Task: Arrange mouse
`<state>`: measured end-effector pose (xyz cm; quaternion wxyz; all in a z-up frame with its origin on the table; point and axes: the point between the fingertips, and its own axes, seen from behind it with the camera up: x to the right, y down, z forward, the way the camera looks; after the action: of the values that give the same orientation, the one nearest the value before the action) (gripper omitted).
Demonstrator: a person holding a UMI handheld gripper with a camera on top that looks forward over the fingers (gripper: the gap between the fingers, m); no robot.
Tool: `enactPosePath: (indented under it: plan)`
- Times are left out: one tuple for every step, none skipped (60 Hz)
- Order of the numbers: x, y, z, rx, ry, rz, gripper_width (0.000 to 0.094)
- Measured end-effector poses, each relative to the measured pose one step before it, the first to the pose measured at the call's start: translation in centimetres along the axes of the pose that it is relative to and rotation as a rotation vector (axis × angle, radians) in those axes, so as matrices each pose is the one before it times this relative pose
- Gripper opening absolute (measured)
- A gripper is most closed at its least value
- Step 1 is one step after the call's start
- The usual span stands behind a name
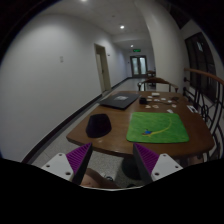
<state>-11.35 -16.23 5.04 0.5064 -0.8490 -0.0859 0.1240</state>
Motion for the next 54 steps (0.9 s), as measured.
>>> enactPosePath:
  plan:
    - [-0.369, -0.081, 0.736, -0.00511, -0.00481, -0.0061, 0.0836]
    - [-0.399, -0.113, 0.752, -0.0046, -0.0055, -0.0053, 0.0833]
    - [-0.375, -0.145, 0.738, -0.0036, -0.00522, -0.0045, 0.0832]
    - [-0.467, -0.171, 0.703, -0.00217, -0.00719, -0.0048, 0.0832]
    - [-0.453, -0.236, 0.763, -0.00129, -0.00839, -0.0047, 0.0836]
    - [-0.437, -0.258, 0.751, -0.00043, -0.00855, -0.0039, 0.0834]
    - [-0.323, 0.567, -2.542, -0.0012, -0.01638, -0.0043, 0.083]
    - [-0.645, -0.752, 2.261, -0.00051, -0.00429, -0.0022, 0.0834]
    - [-0.343, -0.252, 0.89, -0.0006, -0.00754, -0.0051, 0.0829]
    - [-0.471, -0.263, 0.848, 0.0, -0.00883, -0.0058, 0.0833]
    - [-0.476, -0.283, 0.835, 0.00075, -0.00976, -0.0052, 0.0834]
    - [-0.483, -0.283, 0.803, 0.00091, -0.01091, -0.0042, 0.0835]
    - [-0.461, -0.296, 0.763, 0.00094, -0.01229, -0.0036, 0.0833]
    - [-0.654, -0.482, 0.767, -0.0004, -0.01098, -0.0011, 0.0835]
    - [-0.412, 0.027, -0.182, -0.00106, -0.00939, -0.0007, 0.0829]
    - [-0.273, -0.072, 0.624, -0.00474, -0.0054, -0.0007, 0.0826]
    - [-0.155, -0.117, 0.675, -0.00662, -0.00224, -0.0001, 0.083]
    - [-0.093, -0.129, 0.652, -0.00648, 0.00097, 0.0006, 0.0826]
    - [-0.051, -0.157, 0.647, -0.00371, 0.00357, 0.0003, 0.0829]
    - [-0.003, -0.22, 0.654, -0.00183, 0.0045, -0.0007, 0.0832]
    - [-0.001, -0.199, 0.588, -0.00204, 0.0051, -0.0021, 0.083]
    - [0.089, -0.186, 0.603, -0.00312, 0.00702, -0.0025, 0.0831]
    - [0.546, -0.131, 1.099, -0.00478, 0.01057, -0.0036, 0.0826]
    - [0.162, -0.042, 0.404, -0.0057, 0.00995, -0.0035, 0.0828]
    - [-0.23, 0.043, 0.124, -0.00662, 0.00875, -0.0027, 0.0829]
    - [0.09, -0.096, 0.338, -0.00562, 0.00911, -0.0013, 0.0828]
    - [0.21, -0.111, 0.344, -0.00378, 0.01485, -0.001, 0.0831]
    - [0.158, -0.227, 0.348, 0.00115, 0.01245, -0.0014, 0.0833]
    - [0.073, -0.238, 0.358, 0.00194, 0.00847, -0.0009, 0.0827]
    - [0.064, -0.175, 0.334, -0.00033, 0.00822, 0.0016, 0.0826]
    - [-0.007, -0.191, 0.341, 0.00081, 0.0045, 0.003, 0.0826]
    - [-0.081, -0.236, 0.33, 0.00141, 0.00128, 0.0031, 0.0826]
    - [-0.141, -0.259, 0.356, 0.00347, -0.00079, 0.0031, 0.0826]
    - [-0.155, -0.285, 0.369, 0.00513, -0.00113, 0.0039, 0.0824]
    - [0.252, -0.334, 0.877, 0.00496, -0.00034, 0.0022, 0.082]
    - [-0.193, -0.244, 0.451, 0.00796, -0.00236, 0.0037, 0.0811]
    - [-0.17, -0.192, 0.451, 0.00688, -0.00183, 0.0025, 0.0803]
    - [-0.123, -0.12, 0.423, 0.00405, -0.00028, -0.0009, 0.0795]
    - [-0.115, -0.06, 0.394, 0.00256, 0.00115, -0.0039, 0.0784]
    - [-0.034, 0.027, 0.374, 0.00025, 0.00275, -0.0076, 0.0734]
    - [0.064, 0.108, 0.319, -0.00247, 0.00647, -0.0087, 0.0683]
    - [0.049, 0.092, 0.214, -0.00649, 0.01192, -0.0075, 0.0633]
    - [0.441, 0.175, 0.237, -0.0053, 0.01183, -0.0115, 0.0583]
    - [0.406, -0.023, 0.132, 0.00497, 0.01579, -0.0137, 0.0525]
    - [0.315, 0.103, 0.149, 0.00056, 0.0146, -0.0163, 0.0468]
    - [0.034, -0.039, 0.069, 0.00699, 0.00376, -0.0077, 0.0457]
    - [-0.024, -0.106, 0.022, 0.00829, 0.00288, -0.0041, 0.0433]
    - [0.027, -0.062, 0.035, 0.0066, 0.00201, -0.0023, 0.0421]
    - [0.026, -0.082, 0.033, 0.00809, 0.00273, -0.001, 0.0398]
    - [0.014, -0.03, 0.007, 0.00533, 0.00248, -0.0008, 0.0359]
    - [-0.036, -0.042, 0.022, 0.00527, 0.00083, -0.0013, 0.0341]
    - [-0.058, -0.06, -0.003, 0.00512, -0.00168, -0.0018, 0.0303]
    - [-0.042, -0.057, -0.018, 0.00417, -0.00266, -0.0023, 0.0281]
    - [-0.147, -0.152, -0.267, 0.00276, -0.00296, -0.0022, 0.026]
